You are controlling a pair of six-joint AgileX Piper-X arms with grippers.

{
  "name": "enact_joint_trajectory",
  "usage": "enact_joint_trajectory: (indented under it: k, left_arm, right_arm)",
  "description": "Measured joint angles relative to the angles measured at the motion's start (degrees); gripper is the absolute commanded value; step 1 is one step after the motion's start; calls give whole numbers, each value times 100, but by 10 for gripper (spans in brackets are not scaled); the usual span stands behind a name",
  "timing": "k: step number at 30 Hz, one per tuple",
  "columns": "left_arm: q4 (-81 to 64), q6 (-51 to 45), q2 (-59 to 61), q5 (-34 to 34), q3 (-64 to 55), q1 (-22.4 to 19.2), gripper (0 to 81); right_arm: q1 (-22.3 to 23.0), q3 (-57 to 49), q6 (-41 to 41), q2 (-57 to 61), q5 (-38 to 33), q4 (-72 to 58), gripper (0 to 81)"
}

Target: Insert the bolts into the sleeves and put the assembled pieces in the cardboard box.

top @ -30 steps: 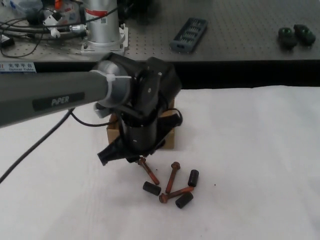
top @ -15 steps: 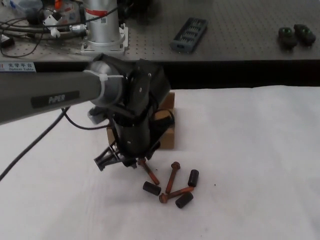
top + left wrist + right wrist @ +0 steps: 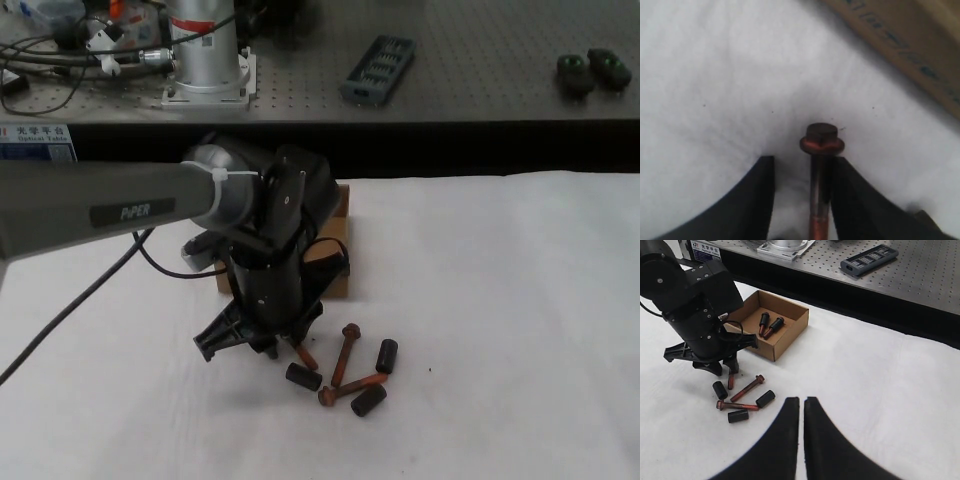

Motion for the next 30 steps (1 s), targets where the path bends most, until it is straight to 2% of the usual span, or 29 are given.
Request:
enact_joint_trajectory:
  k: [6,11,17,20,24,30]
  left_arm:
    - [-38,0,16,140,0,0,7]
    - [-243,0,15,241,0,0,3]
    - [-777,0,47,1418,0,177,3]
    - [-930,73,47,1692,0,230,6]
    - [-1038,980,-127,1788,29,293,6]
    - [-861,2251,-1006,1535,34,297,6]
  right_arm:
    - [0,0,0,0,0,0,37]
    - [0,0,0,0,0,0,37]
    - [0,0,0,0,0,-58,37]
    - [0,0,0,0,0,-57,37]
    - [0,0,0,75,0,-83,37]
    - [0,0,0,515,-225,-84,37]
